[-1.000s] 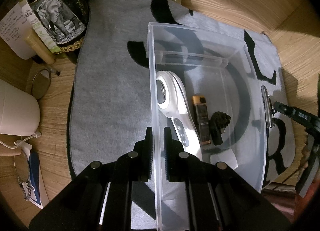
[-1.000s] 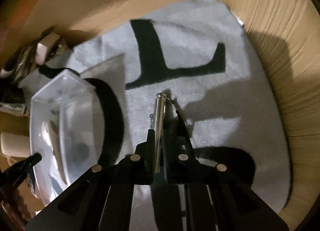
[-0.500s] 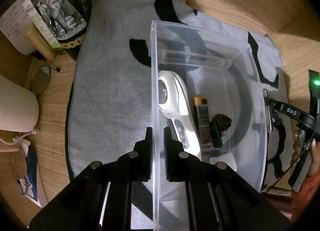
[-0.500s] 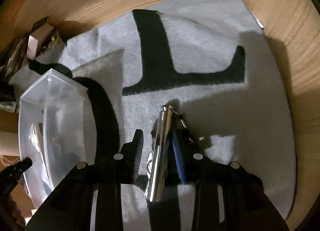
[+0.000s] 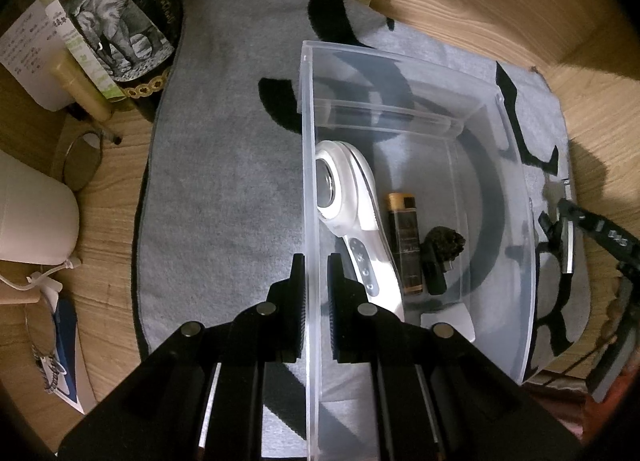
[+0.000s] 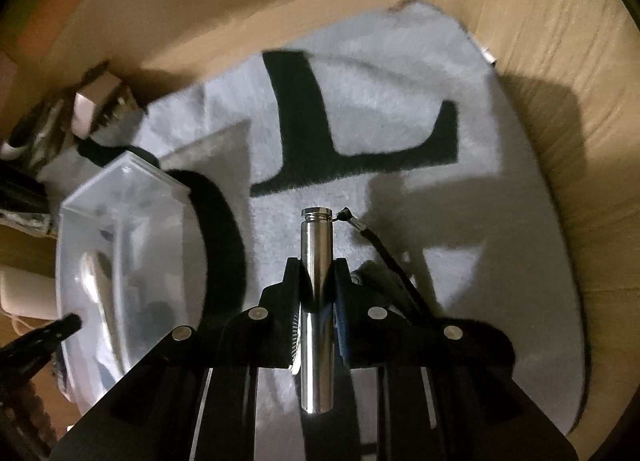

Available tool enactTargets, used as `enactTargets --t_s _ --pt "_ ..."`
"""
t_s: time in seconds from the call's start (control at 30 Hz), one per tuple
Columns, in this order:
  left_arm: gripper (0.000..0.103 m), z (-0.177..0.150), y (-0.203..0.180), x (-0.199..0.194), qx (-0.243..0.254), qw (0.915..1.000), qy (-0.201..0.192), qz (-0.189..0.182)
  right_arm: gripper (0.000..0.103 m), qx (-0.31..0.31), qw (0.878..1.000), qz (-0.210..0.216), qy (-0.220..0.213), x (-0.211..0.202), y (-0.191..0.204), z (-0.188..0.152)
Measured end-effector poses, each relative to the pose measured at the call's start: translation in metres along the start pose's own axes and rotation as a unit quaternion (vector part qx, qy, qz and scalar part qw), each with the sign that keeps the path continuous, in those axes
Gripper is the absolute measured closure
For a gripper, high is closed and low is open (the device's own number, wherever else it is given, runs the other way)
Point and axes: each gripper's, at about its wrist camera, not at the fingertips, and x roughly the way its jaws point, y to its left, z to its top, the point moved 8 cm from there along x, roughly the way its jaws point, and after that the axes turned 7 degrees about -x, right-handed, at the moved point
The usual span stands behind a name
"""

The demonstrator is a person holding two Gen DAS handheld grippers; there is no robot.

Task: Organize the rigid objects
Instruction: 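Carry the silver flashlight into the clear box and release it with the right tool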

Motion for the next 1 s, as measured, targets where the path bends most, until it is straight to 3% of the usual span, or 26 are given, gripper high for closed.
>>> enactTargets --t_s 0.3,0.53,0.73,1.0 --pt "0.096 0.000 0.000 -0.001 0.012 0.9999 -0.002 -0.002 0.089 -0.023 0.997 0.018 -0.069 -0.064 0.022 0.006" --pt "0.096 -0.001 0.001 -0.001 0.018 0.9998 -0.002 -0.008 0.089 -0.061 0.992 0.050 -0.094 -0.078 0.064 0.011" --pt "0.096 -0.001 0.001 -0.002 0.020 0.9997 -0.001 -0.013 0.089 -0.118 0.986 0.079 -0.092 -0.078 0.114 0.005" --pt "0.096 -0.001 0.002 -0.002 0.019 0.9997 0.001 -0.018 0.089 -0.174 0.976 0.121 -0.055 -0.052 0.171 -0.007"
